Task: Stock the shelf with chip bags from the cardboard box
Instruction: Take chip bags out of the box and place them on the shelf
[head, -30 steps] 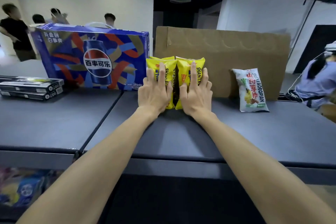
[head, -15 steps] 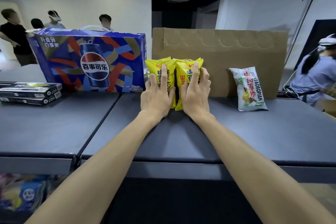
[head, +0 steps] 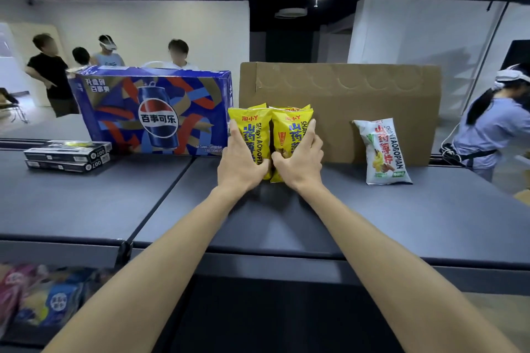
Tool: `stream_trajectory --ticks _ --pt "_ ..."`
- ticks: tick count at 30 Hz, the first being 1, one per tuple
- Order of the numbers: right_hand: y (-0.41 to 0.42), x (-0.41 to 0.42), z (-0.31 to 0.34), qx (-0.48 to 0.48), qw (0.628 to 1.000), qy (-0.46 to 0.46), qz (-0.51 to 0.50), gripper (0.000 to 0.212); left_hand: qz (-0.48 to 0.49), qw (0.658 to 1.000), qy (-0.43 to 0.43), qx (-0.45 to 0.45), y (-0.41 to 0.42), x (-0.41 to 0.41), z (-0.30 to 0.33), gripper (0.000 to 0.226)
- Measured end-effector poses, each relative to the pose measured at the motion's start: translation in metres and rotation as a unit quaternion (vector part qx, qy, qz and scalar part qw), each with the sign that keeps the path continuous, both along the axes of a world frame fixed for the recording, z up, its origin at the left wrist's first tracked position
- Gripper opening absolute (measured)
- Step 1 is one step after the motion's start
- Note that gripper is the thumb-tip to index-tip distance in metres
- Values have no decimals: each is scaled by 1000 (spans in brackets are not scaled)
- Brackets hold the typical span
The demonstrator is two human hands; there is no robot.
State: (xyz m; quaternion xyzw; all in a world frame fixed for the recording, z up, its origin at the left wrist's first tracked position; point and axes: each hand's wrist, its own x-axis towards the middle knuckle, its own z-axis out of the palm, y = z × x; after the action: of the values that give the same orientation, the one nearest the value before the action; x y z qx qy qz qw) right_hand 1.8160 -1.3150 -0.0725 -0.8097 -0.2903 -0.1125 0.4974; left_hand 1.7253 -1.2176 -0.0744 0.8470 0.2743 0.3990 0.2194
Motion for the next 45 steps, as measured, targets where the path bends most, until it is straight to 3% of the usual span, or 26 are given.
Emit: stream_trajectory --ticks 4,6,9,12,17,20,26,28,30,33,36,39,45 --pt "-2 23 5 21 987 143 73 124 -51 980 20 -192 22 14 10 113" --pt "-5 30 6 40 973 196 115 111 -107 968 28 -225 26 17 13 111" --pt "-8 31 5 23 979 163 122 80 -145 964 4 -222 25 21 10 94" --pt "-3 26 4 42 987 117 103 67 -165 968 -28 -189 25 24 6 85" --pt "1 20 -3 67 993 53 82 69 -154 973 -22 -170 32 27 8 89" --pt "1 21 -3 26 996 27 76 69 -136 964 -6 -228 39 27 1 97" --pt "-15 24 9 -57 991 70 95 75 -141 948 24 -286 45 18 9 88" --pt "-20 24 17 -95 991 50 83 72 -128 959 -5 -252 38 13 12 76" --pt "-21 21 21 -111 992 4 54 71 -110 984 -4 -143 29 7 12 66" --pt "-23 10 14 -78 994 -70 40 89 -39 999 31 22 26 7 7 63" --pt "-21 3 -1 -96 987 -121 52 92 7 996 81 33 29 9 7 62" --pt "-21 2 0 -146 977 -151 22 87 -9 997 72 26 28 4 9 63" --pt "-30 -9 2 -252 938 -237 -27 95 23 984 27 175 13 -18 11 96"
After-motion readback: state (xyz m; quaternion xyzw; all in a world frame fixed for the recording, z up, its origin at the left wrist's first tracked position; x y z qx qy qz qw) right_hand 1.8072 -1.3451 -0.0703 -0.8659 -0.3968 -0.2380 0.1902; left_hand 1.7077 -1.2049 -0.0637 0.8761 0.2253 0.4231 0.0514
